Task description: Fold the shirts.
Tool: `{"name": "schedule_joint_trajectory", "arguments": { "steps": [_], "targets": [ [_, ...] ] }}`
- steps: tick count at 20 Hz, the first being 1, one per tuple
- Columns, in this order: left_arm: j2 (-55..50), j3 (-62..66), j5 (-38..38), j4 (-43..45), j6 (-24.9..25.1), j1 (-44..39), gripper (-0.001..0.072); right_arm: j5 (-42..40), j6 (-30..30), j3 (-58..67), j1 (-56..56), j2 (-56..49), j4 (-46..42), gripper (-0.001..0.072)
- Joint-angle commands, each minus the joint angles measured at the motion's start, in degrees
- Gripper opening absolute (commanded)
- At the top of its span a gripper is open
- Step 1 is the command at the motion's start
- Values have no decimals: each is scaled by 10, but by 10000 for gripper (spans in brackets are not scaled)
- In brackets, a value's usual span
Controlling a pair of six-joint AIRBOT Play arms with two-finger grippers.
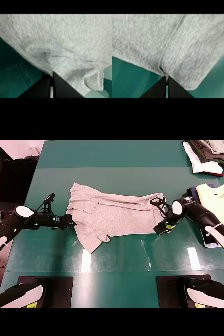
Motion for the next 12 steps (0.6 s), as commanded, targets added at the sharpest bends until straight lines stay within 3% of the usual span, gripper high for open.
{"name": "schedule_joint_trajectory", "arguments": {
  "steps": [1, 6, 12],
  "targets": [
    [11, 5, -4, 5, 0, 0, 21, 16, 0, 1, -15, 26, -2, 16],
    [70, 120, -92, 48, -1, 0, 21, 28, 7, 2, -98, 169, 35, 16],
    [129, 440, -119, 58, -11, 0, 21, -64, 9, 135, -320, 309, 309, 16]
  ]
}}
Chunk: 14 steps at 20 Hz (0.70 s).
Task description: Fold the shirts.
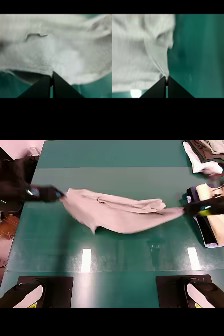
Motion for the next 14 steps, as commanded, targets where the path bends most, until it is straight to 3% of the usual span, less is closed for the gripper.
{"name": "schedule_joint_trajectory", "arguments": {
  "steps": [1, 4, 8, 14],
  "targets": [
    [27, 200, -13, 15, -17, 0, 21, -74, 0, 87, -136, 75, 185, 16],
    [28, 376, -17, 42, -48, 0, 21, -88, -19, 180, -228, 108, 244, 16],
    [32, 542, -14, 49, -53, 0, 21, -85, -19, 295, -291, 142, 238, 16],
    [104, 553, 30, 44, -64, 0, 20, -25, -19, 442, -321, 127, 236, 13]
  ]
}}
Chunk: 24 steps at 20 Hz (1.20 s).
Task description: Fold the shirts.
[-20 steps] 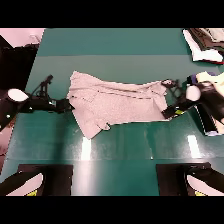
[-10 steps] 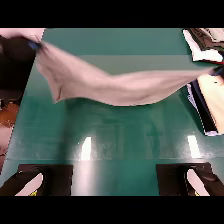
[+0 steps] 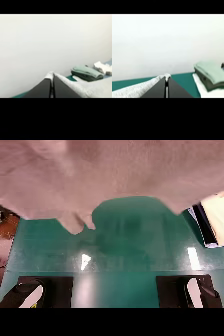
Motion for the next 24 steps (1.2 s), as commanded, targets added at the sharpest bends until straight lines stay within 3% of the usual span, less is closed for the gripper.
{"name": "schedule_joint_trajectory", "arguments": {
  "steps": [1, 3, 6, 10, 14, 18, 24],
  "targets": [
    [31, 19, 16, -2, -4, 0, 20, 58, 0, 92, -15, -23, 3, 13],
    [31, 2, -16, 13, -5, 0, 20, 122, 6, 137, -15, -59, 3, 13],
    [27, -122, -53, 66, -33, 0, 20, 216, 42, 168, -15, -131, 4, 13],
    [-41, -297, -69, 83, -33, 0, 21, 279, 68, 92, 23, -229, -1, 13],
    [-186, -342, -58, 76, -33, 0, 21, 287, 92, -16, 138, -339, -166, 13],
    [-324, -342, 20, 37, -28, 0, 21, 224, 110, -46, 206, -468, -189, 13],
    [-424, -341, 211, 32, 28, 0, 21, -21, 113, -32, 271, -592, -190, 13]
  ]
}}
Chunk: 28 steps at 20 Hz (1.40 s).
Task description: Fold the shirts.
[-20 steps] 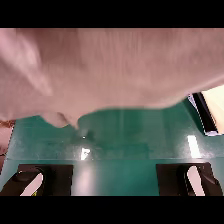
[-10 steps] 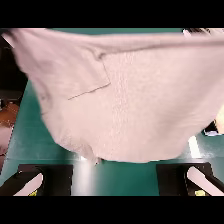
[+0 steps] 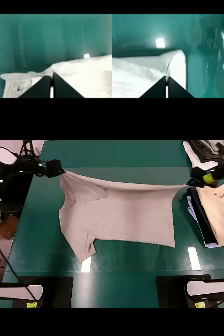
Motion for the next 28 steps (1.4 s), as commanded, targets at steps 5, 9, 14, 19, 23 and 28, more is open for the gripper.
{"name": "schedule_joint_trajectory", "arguments": {
  "steps": [5, 9, 14, 19, 23, 28],
  "targets": [
    [-55, 6, 175, 5, 39, 1, 21, -226, 3, 17, 56, -68, -9, 13],
    [-55, 6, 77, 36, 109, 7, 21, -167, -10, 1, 56, -67, -9, 13],
    [-55, 0, -81, 139, 123, 19, 21, -117, -19, -90, 70, -56, -9, 13],
    [-55, -55, -111, 172, 132, 19, 21, -156, -19, -180, 99, -30, -7, 13],
    [-55, -79, -118, 179, 110, 19, 67, -144, -19, -186, 118, -30, -5, 17],
    [-50, -61, -193, 272, 19, 19, 613, -27, -19, -143, 104, -29, -7, 330]
  ]
}}
